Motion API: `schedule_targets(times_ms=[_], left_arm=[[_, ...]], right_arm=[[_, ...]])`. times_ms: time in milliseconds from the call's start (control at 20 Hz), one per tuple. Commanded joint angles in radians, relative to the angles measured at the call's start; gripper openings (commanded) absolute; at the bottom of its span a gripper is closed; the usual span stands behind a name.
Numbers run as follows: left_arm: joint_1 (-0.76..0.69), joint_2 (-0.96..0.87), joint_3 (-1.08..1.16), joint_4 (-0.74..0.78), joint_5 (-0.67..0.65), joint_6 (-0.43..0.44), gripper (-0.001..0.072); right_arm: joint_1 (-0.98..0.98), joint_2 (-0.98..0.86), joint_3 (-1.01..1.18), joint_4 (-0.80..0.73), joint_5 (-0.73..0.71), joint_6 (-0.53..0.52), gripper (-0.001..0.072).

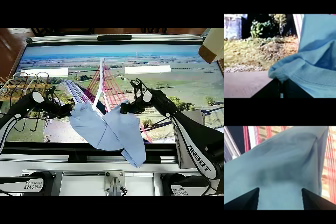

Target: Fold the shirts.

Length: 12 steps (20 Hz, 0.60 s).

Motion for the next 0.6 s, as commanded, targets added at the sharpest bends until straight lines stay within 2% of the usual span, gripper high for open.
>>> schedule_targets(times_ms=[0, 200, 550], left_arm=[[0.0, 0.006, 0.002, 0.0, -0.006, 0.04, 0.0037], [0.0, 0.023, 0.002, 0.0, -0.021, 0.073, 0.0037], [0.0, 0.032, 0.002, 0.0, -0.025, 0.077, 0.0037]], right_arm=[[-0.05, 0.023, 0.044, -0.088, 0.084, -0.01, 0.0639], [-0.15, -0.019, 0.042, 0.013, 0.166, -0.011, 0.0639], [-0.049, -0.099, 0.042, 0.07, 0.113, -0.045, 0.0635]])
